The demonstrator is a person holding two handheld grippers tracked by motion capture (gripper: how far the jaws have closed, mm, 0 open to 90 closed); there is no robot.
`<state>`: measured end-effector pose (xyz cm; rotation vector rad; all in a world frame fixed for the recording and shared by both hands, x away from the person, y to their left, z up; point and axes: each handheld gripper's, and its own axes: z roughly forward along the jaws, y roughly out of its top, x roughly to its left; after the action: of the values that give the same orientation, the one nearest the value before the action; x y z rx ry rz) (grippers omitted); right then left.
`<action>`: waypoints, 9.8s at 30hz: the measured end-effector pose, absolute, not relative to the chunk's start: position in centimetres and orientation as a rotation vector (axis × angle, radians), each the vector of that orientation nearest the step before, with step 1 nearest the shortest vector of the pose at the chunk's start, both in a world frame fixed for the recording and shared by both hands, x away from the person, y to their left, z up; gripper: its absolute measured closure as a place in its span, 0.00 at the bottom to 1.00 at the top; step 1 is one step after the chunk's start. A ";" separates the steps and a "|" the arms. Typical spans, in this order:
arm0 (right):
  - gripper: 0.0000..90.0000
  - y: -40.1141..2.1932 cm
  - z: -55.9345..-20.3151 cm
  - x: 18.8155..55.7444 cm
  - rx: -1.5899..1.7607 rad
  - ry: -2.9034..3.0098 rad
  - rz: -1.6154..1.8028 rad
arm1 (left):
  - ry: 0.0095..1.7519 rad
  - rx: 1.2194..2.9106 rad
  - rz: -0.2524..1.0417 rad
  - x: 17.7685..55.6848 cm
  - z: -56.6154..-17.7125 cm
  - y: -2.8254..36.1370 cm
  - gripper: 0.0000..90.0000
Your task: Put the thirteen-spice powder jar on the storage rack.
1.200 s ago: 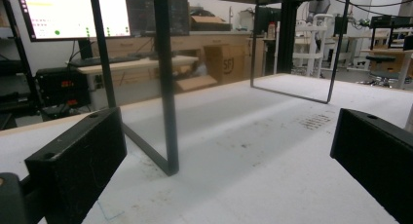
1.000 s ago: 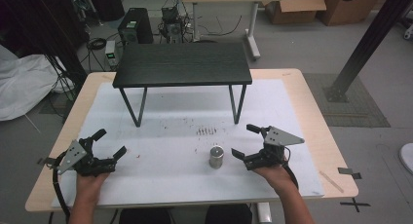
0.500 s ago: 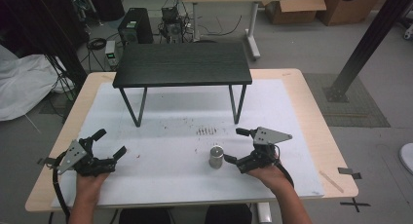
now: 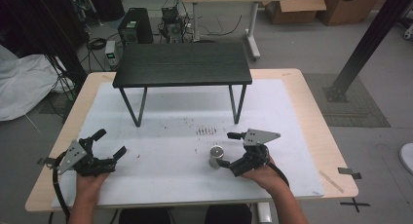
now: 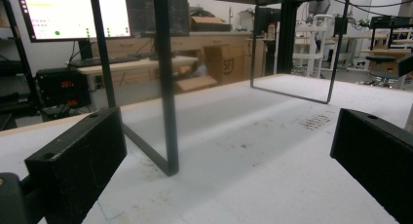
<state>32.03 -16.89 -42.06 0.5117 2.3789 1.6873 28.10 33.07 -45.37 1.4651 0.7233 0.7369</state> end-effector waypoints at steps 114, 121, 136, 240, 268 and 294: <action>0.55 -15.4 -37.8 32.4 0.457 2.516 1.573 | 0.724 1.459 0.738 28.1 -45.4 33.1 0.00; 0.55 -15.4 -35.9 33.0 0.473 2.492 1.570 | 0.724 1.459 0.736 28.1 -45.4 33.1 0.00; 0.55 -15.2 -31.4 34.4 0.466 2.471 1.573 | 0.725 1.458 0.736 28.1 -45.4 33.1 0.00; 0.55 -10.8 -21.6 47.2 0.891 2.265 1.354 | 0.729 1.460 0.734 28.1 -45.4 33.1 0.00; 0.35 -11.1 -21.3 46.5 0.894 2.225 1.365 | 0.725 1.462 0.740 28.1 -45.4 33.1 0.00; 0.25 -14.0 -19.7 43.9 0.913 2.129 1.481 | 0.726 1.461 0.738 28.1 -45.4 33.1 0.00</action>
<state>43.89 -13.99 -19.67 0.9127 2.1294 1.4806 28.10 33.11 -45.38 1.4606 0.7258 0.7383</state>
